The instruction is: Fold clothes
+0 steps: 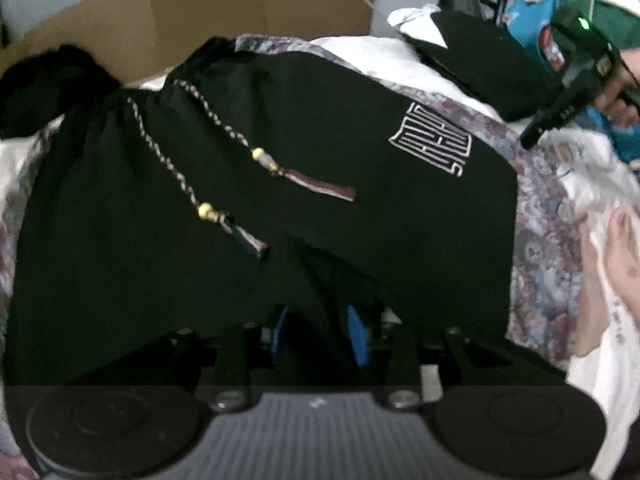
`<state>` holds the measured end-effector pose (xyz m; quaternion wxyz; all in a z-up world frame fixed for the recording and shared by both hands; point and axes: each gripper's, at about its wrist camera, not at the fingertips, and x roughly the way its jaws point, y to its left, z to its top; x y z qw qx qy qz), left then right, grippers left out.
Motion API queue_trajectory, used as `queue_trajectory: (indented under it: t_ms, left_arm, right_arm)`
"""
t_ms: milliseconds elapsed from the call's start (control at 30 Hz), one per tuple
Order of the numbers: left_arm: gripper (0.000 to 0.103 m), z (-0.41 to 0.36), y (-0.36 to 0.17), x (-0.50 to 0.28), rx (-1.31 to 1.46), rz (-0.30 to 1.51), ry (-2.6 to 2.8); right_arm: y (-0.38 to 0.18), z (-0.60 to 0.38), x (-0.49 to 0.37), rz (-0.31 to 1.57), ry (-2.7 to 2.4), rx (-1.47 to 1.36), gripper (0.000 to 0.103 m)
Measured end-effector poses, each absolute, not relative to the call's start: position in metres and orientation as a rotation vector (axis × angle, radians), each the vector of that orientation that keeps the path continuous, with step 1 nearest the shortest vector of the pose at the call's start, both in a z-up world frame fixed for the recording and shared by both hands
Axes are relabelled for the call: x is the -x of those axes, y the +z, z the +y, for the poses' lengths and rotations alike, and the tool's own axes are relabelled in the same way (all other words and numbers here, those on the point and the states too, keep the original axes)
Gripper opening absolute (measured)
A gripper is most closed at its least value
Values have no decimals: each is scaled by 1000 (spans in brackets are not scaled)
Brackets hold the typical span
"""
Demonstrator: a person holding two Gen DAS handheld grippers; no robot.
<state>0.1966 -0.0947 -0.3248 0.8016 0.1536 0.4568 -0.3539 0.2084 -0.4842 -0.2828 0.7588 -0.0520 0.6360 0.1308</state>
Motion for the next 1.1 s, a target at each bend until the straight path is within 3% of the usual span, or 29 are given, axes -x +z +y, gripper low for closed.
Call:
queue_trajectory:
  t_ms: [133,433,567,733,900,1100]
  left_arm:
    - [44,-87,-325,-192,-298,1009,-784]
    - [44,-76,-316,-171,-294,988,-782]
    - [62,-74,-300,-163,-253,960,-771]
    - [66,-76,-290,-151,-254,969,-730]
    - [83,-77,-284,-147,-210,952,-618]
    - [84,-76,-266,-134,-241,903,-573]
  right_arm:
    - [-271,-479,-206,1339,283,110,5]
    - [-249,-463,-194,1247,311,110,5]
    - [-238,-457,-188,1215,335,85,5]
    - [-231,-445,-179,1187,369,86,5]
    - [-225,-442,-174,1171,392,102,5]
    - [-219,-440,-170,1143,412,98,5]
